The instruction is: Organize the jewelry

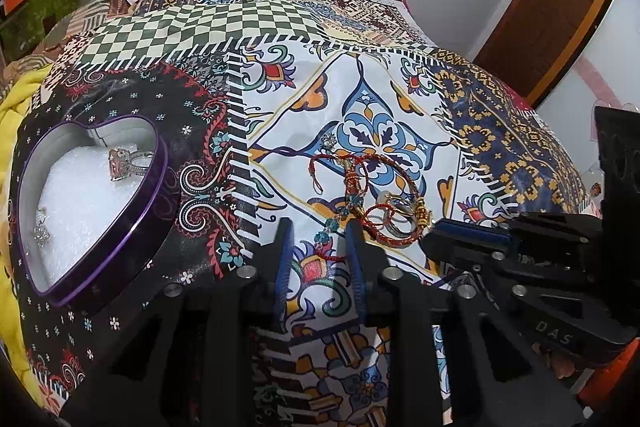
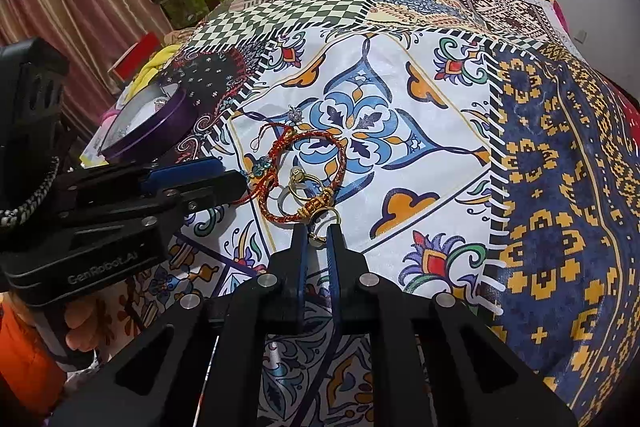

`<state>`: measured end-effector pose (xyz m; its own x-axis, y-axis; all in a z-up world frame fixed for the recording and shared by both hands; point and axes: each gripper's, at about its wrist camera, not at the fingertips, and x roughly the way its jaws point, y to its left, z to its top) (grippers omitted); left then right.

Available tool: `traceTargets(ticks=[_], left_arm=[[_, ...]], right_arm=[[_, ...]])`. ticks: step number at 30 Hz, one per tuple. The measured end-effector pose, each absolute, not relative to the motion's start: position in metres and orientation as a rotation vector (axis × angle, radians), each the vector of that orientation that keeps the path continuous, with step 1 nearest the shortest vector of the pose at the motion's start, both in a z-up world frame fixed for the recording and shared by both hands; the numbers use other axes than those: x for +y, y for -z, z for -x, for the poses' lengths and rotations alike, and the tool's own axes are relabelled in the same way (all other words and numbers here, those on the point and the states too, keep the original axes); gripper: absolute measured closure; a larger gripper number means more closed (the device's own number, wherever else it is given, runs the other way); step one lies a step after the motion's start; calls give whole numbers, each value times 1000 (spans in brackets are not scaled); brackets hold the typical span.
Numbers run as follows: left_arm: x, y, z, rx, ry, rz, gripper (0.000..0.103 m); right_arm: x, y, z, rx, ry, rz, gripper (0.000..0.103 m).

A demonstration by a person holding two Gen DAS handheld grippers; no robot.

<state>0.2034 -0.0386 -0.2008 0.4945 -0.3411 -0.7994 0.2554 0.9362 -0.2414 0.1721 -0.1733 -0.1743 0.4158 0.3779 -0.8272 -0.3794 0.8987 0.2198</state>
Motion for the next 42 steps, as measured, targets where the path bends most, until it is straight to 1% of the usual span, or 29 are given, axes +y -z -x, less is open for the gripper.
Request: traceTargets(ticks=[1, 2, 4, 5, 7, 17, 31, 42], left_arm=[[-40, 201, -204, 989, 357, 87, 88], [-41, 202, -204, 989, 352, 79, 90], [-42, 202, -206, 993, 366, 86, 91], [-41, 202, -206, 998, 376, 95, 95], [-41, 203, -206, 1005, 384, 99, 97], [-44, 192, -189, 984, 404, 117, 98], [-21, 125, -155, 822, 354, 140, 98], [-6, 80, -131, 690, 285, 116, 98]], right_arm=[[-174, 174, -172, 1038, -475, -2, 95], [-174, 173, -172, 1037, -474, -4, 95], [-176, 172, -170, 1034, -471, -9, 95], [-177, 170, -169, 1031, -469, -9, 95], [-178, 168, -166, 1022, -463, -2, 95], [-191, 146, -158, 971, -437, -13, 95], [-186, 108, -144, 869, -458, -18, 95], [-168, 66, -138, 755, -500, -22, 95]])
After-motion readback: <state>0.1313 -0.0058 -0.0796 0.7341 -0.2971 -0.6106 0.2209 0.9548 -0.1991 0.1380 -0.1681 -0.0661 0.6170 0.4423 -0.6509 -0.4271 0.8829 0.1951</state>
